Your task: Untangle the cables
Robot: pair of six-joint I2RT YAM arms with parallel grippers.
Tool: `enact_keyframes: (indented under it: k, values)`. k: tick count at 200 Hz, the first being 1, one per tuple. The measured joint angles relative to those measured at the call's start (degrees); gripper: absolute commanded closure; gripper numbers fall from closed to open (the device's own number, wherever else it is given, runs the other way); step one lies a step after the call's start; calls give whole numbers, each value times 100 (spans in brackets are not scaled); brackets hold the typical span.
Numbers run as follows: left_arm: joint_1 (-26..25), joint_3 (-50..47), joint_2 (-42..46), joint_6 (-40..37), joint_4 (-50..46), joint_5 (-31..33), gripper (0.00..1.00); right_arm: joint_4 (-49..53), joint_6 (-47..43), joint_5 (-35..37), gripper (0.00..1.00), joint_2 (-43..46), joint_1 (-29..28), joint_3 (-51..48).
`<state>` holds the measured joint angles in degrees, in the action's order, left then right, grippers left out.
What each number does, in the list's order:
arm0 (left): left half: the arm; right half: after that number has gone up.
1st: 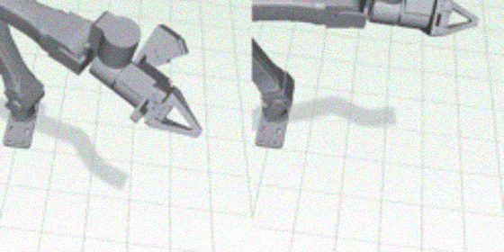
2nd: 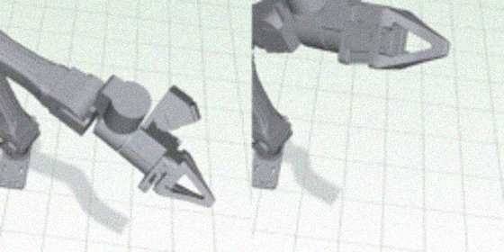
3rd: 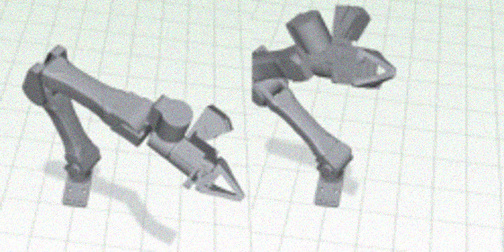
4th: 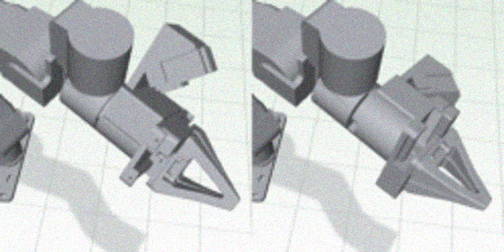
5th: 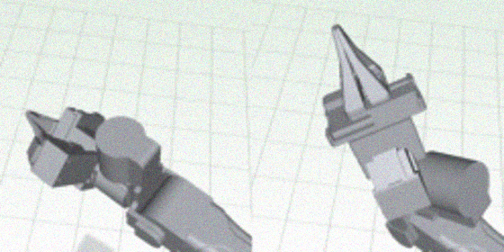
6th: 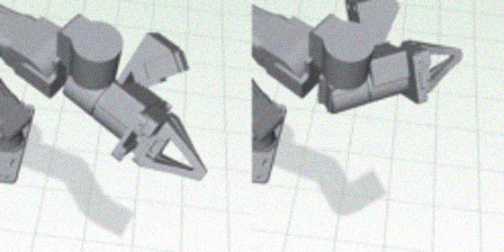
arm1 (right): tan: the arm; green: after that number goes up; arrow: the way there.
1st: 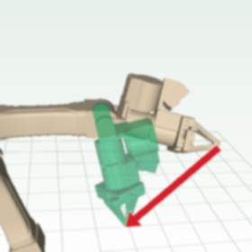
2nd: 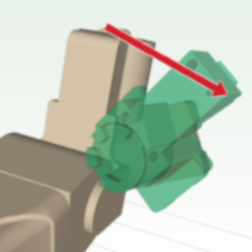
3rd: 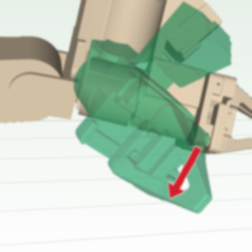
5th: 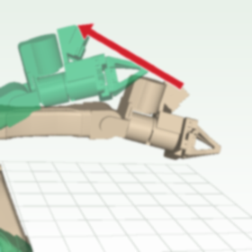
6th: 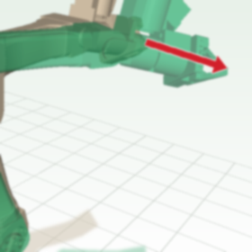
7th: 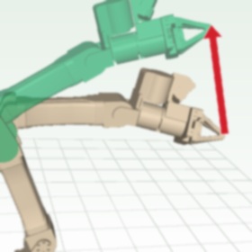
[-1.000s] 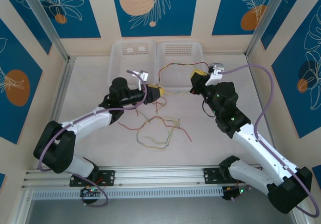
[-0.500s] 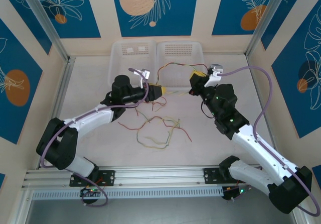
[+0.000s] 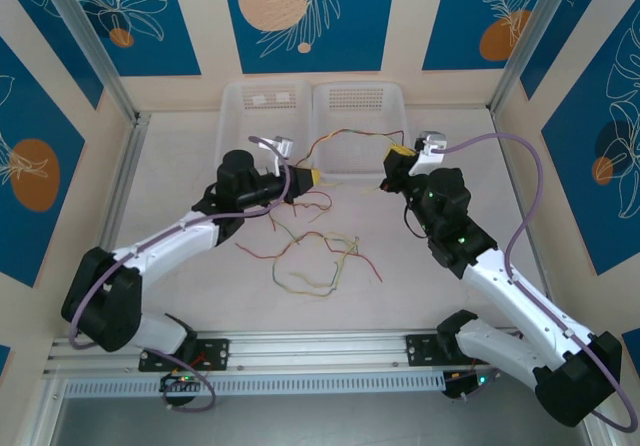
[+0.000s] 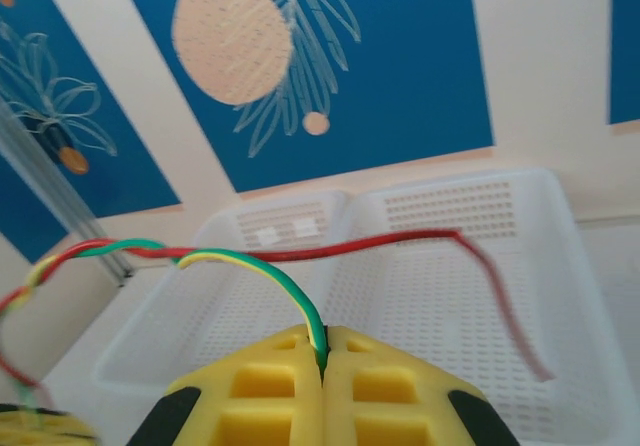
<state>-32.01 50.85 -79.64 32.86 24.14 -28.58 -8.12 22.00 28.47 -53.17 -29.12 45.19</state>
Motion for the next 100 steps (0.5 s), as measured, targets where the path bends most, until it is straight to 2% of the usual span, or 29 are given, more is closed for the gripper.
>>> enact_keyframes:
  k: [45,100]
  values:
    - [280,-74,490,-44,-118,-177,100,776,2,96,100,13,662,2]
    - [658,-232,835,-190,-518,-584,100,1091,26,-763,100,20,973,-33]
